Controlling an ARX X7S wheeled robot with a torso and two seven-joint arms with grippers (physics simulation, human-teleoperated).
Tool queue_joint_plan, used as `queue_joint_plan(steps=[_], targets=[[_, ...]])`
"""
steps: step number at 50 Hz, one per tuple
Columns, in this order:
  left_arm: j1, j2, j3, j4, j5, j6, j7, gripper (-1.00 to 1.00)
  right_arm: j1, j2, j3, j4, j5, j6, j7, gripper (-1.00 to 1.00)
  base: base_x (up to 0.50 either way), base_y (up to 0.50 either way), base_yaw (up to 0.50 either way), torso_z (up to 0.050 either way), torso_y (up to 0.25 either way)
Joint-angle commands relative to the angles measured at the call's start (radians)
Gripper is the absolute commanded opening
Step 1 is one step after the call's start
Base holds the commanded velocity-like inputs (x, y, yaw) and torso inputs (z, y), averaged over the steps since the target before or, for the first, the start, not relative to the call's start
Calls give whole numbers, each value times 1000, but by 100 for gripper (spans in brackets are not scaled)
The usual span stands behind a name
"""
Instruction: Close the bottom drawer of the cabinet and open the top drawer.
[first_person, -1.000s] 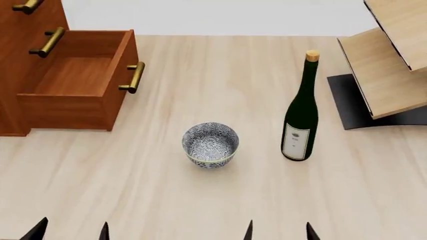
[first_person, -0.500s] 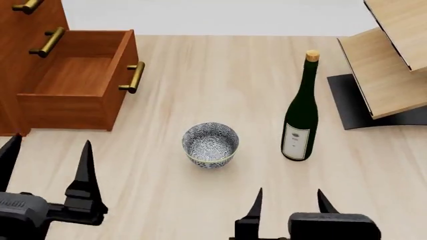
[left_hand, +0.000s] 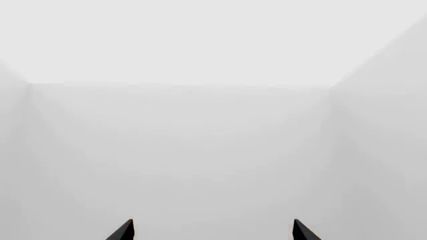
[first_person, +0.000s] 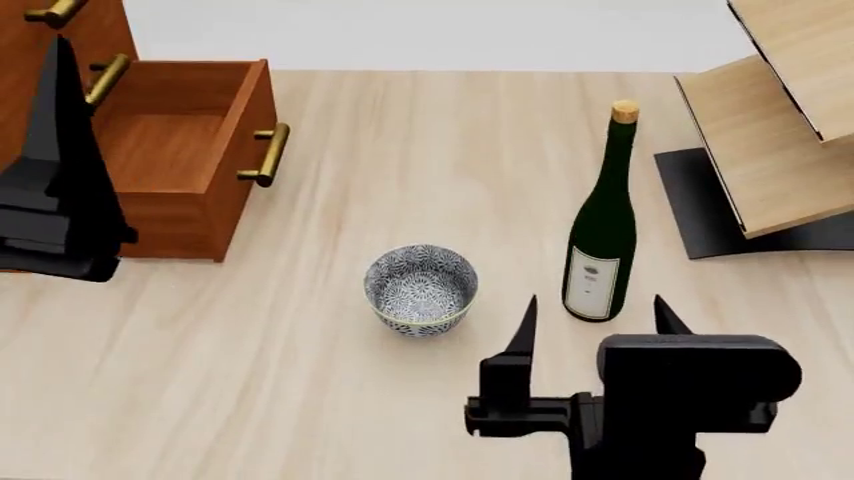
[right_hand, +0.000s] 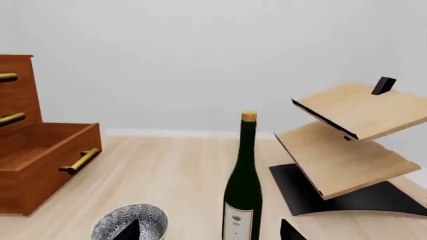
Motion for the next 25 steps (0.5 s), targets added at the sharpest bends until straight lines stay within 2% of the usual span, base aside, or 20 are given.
queue_joint_plan(steps=[1, 11, 21, 25], targets=[[-158, -14, -34, 117, -69, -160, -29, 100, 40, 15, 9, -51, 23, 66, 9, 100, 0, 0, 0, 0, 0], [-226, -19, -48, 137, -100, -212, -42, 100, 52, 22, 3, -76, 29, 87, 16, 100, 0, 0, 0, 0, 0], [-219, -21, -60, 132, -109, -202, -50, 100, 58, 32, -24, -92, 19, 104, 23, 100, 0, 0, 0, 0, 0], [-216, -27, -64, 137, -111, -203, -53, 100, 55, 34, -27, -93, 18, 106, 28, 100, 0, 396, 0, 0, 0]])
